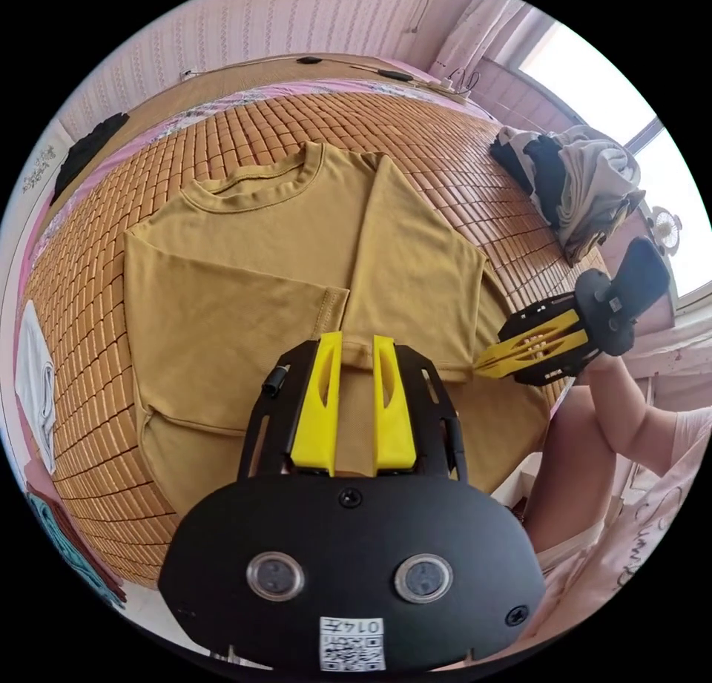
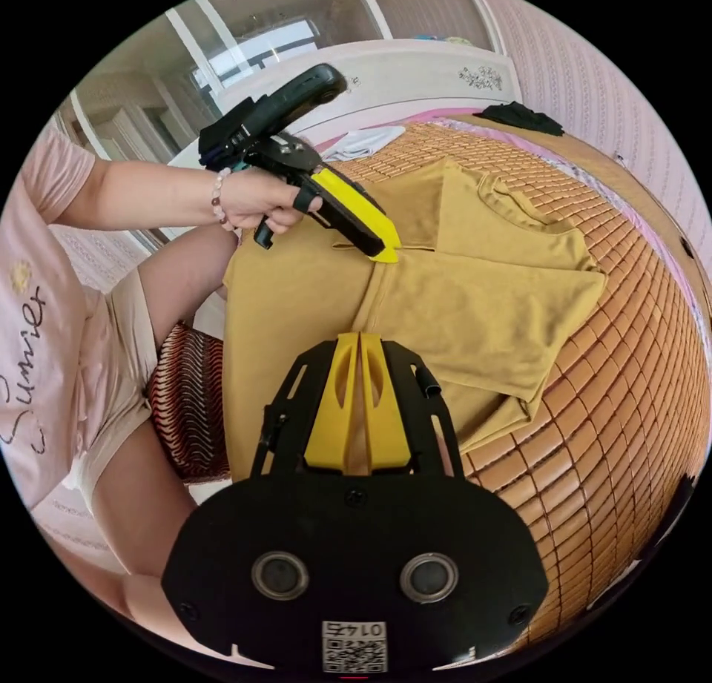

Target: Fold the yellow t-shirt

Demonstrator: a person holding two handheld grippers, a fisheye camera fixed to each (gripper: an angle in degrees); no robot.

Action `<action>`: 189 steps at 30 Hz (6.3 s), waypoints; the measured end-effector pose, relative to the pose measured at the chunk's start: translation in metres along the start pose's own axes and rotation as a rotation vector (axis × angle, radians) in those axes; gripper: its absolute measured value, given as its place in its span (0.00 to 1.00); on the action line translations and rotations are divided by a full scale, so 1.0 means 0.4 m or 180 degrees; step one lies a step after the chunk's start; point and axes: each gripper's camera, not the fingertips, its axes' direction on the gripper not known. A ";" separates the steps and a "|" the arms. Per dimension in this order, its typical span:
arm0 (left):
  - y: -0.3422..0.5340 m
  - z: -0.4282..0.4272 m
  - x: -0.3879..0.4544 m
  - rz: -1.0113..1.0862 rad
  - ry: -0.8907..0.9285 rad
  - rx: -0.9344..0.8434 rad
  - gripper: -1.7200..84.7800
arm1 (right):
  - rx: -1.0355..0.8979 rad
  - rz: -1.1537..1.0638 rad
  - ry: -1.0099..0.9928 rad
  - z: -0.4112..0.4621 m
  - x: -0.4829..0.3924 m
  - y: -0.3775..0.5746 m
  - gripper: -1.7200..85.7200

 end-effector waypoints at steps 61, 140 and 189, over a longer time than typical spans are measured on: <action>0.420 -0.783 -0.367 -0.0376 0.0565 0.0477 0.01 | 0.0019 0.2215 0.0242 -0.150 0.031 0.256 0.03; 0.667 -0.593 0.132 0.0079 0.0349 0.0142 0.01 | -0.0785 0.1333 0.0956 0.112 -0.524 -0.147 0.02; 0.892 -0.323 0.461 0.1628 0.0126 0.0645 0.01 | -0.1297 0.1202 0.1036 0.283 -0.258 -0.740 0.02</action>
